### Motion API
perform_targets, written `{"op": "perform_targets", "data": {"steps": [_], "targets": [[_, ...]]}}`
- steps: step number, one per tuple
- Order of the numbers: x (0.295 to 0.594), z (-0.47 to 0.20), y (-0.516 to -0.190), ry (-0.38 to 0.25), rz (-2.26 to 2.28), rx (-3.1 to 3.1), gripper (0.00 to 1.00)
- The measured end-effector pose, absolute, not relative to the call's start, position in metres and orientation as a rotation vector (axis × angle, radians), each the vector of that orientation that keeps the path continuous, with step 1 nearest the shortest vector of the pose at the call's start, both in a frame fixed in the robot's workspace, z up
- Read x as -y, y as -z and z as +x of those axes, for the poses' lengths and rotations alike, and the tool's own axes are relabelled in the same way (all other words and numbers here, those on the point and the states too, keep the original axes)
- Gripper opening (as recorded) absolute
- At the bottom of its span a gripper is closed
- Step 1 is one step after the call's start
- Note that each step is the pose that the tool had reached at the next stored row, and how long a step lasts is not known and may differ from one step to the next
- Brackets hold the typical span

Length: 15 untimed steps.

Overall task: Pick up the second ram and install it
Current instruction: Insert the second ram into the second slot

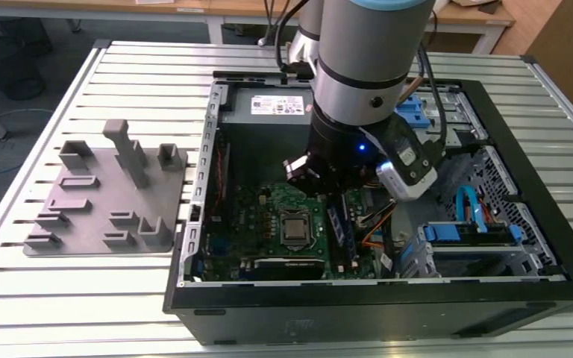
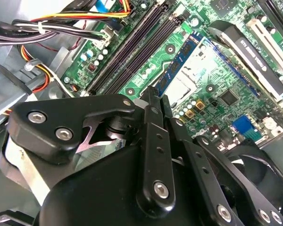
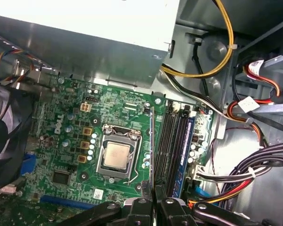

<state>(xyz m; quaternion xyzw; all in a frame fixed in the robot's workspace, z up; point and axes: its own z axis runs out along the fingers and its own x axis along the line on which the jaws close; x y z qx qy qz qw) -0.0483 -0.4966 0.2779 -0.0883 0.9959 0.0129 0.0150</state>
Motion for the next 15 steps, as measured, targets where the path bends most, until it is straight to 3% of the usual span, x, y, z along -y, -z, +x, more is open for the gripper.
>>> {"op": "perform_targets", "data": {"steps": [15], "targets": [[0.4966, -0.0483, -0.2777, -0.038, -0.150, -3.107, 0.14]]}}
